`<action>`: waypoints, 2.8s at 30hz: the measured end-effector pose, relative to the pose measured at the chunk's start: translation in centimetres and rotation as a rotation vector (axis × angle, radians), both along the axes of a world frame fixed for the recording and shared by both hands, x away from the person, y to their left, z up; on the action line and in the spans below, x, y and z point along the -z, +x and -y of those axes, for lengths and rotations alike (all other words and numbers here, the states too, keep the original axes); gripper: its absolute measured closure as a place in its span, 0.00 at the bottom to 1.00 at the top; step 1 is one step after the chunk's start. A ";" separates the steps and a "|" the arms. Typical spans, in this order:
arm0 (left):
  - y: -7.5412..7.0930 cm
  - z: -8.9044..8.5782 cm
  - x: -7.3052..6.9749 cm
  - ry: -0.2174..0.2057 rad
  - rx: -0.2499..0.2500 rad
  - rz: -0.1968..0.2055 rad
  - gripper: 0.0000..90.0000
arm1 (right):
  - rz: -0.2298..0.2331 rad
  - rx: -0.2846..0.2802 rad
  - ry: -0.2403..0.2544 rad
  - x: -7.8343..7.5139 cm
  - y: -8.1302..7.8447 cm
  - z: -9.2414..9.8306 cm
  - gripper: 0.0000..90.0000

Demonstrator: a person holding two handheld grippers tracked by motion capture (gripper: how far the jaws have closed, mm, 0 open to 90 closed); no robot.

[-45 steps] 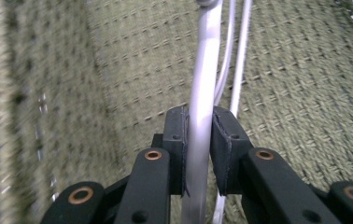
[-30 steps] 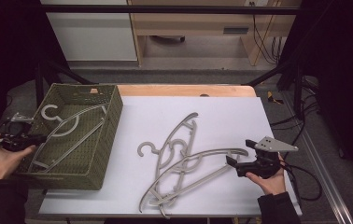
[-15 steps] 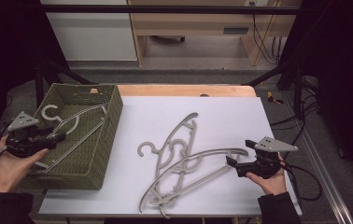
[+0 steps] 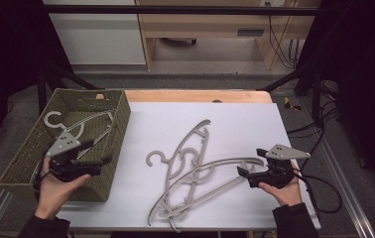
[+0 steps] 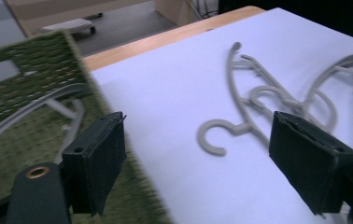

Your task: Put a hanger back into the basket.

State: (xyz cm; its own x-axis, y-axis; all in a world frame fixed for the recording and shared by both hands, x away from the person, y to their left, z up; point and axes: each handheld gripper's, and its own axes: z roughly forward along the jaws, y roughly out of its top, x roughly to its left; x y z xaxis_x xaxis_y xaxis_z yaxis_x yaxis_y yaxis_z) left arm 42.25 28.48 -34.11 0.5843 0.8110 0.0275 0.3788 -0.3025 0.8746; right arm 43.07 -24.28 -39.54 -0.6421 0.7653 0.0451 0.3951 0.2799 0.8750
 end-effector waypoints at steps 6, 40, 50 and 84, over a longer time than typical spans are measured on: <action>-1.3 3.4 1.3 -0.021 0.069 0.004 0.18 | -0.017 -0.017 -0.019 0.3 0.5 -0.7 0.06; -3.2 10.9 9.2 0.060 0.279 -0.227 0.94 | -0.164 -0.107 -0.262 5.4 6.9 -4.5 0.21; -3.7 11.5 9.5 0.097 0.288 -0.252 1.00 | -0.206 -0.149 -0.309 6.5 8.0 -5.0 0.32; -3.1 10.5 9.4 0.100 0.214 -0.255 0.98 | -0.198 -0.194 -0.383 6.9 7.7 -4.6 0.69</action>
